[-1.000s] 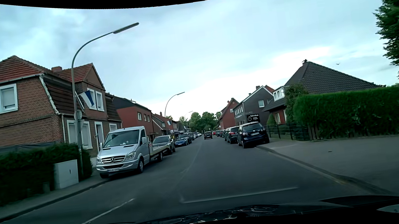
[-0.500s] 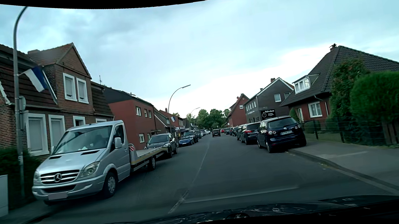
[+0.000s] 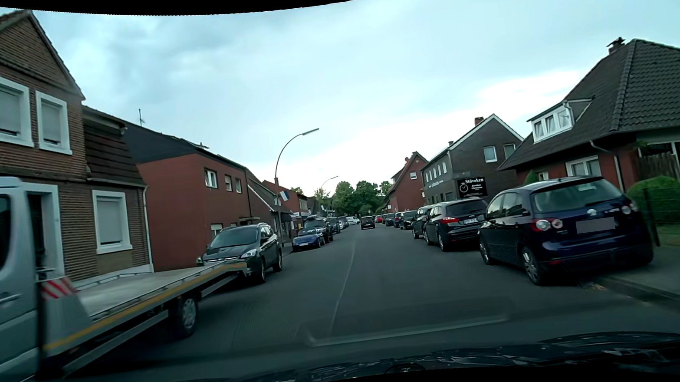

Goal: Follow the waypoints while adhering to traffic rules and regulations

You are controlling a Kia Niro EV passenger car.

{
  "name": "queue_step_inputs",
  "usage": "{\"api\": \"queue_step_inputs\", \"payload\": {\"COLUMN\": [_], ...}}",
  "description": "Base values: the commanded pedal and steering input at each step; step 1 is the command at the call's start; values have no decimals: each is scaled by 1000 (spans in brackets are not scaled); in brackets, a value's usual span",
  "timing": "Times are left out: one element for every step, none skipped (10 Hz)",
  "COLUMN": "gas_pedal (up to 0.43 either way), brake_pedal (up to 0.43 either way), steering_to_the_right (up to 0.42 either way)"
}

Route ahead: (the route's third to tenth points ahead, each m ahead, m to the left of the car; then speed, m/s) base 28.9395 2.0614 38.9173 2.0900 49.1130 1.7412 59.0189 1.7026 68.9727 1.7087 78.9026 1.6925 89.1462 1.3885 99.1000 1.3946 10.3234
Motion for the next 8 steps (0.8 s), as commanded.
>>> {"api": "queue_step_inputs", "payload": {"gas_pedal": [189, 177, 169, 169, 157, 157, 138, 110], "brake_pedal": [0, 0, 0, 0, 0, 0, 0, 0], "steering_to_the_right": [12, 11, 11, 11, 12, 13, 13, 13]}}
